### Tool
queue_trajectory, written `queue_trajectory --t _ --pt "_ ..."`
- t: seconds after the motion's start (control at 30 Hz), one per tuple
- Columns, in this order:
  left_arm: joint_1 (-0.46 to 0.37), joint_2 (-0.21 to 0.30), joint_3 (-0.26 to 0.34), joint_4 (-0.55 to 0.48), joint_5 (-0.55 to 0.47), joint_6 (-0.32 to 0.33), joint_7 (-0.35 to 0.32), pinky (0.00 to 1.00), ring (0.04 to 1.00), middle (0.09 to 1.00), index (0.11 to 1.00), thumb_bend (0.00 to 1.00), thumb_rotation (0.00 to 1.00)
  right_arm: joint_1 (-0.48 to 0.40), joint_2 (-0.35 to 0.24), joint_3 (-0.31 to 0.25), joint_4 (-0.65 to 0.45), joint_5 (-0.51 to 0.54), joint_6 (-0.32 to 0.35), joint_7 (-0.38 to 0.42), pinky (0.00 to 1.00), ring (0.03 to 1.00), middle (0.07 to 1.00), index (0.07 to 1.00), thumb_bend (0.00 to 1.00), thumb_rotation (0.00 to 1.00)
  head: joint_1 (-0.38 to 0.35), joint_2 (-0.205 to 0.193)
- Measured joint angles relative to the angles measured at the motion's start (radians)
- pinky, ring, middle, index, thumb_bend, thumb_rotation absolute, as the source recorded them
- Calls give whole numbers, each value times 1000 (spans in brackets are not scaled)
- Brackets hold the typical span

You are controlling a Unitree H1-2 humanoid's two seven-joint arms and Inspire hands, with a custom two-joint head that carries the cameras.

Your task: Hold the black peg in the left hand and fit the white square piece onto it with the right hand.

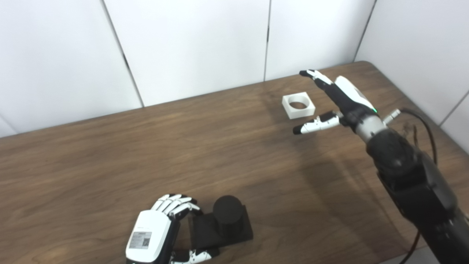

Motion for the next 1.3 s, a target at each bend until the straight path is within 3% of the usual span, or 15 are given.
queue_trajectory --t 0.27,0.33,0.37,0.53,0.9,1.3 --pt "2 6 0 0 -5 -1 9 843 796 744 486 522 49 -147 -69 88 180 -104 -1 72 930 1000 1000 924 966 208 -2 -8" --pt "2 9 0 1 -5 -1 13 843 795 742 486 522 49 -191 -75 119 249 -120 -6 82 949 1000 1000 921 967 213 -5 -15" --pt "0 9 0 2 -4 -1 16 846 796 743 486 522 49 -208 -81 132 281 -127 -8 90 950 1000 1000 919 964 210 -2 -40" --pt "0 11 -3 6 -3 -1 27 851 798 746 486 522 50 -270 -98 201 390 -168 -14 110 939 1000 1000 914 971 199 9 -54" --pt "0 11 -4 6 -3 -1 27 872 812 750 486 522 50 -355 -103 277 521 -194 -52 157 998 1000 1000 898 984 170 18 -58" --pt "1 12 -3 6 -3 -1 28 871 812 750 486 522 50 -388 -97 329 608 -212 -60 177 975 1000 992 891 965 165 25 -49"
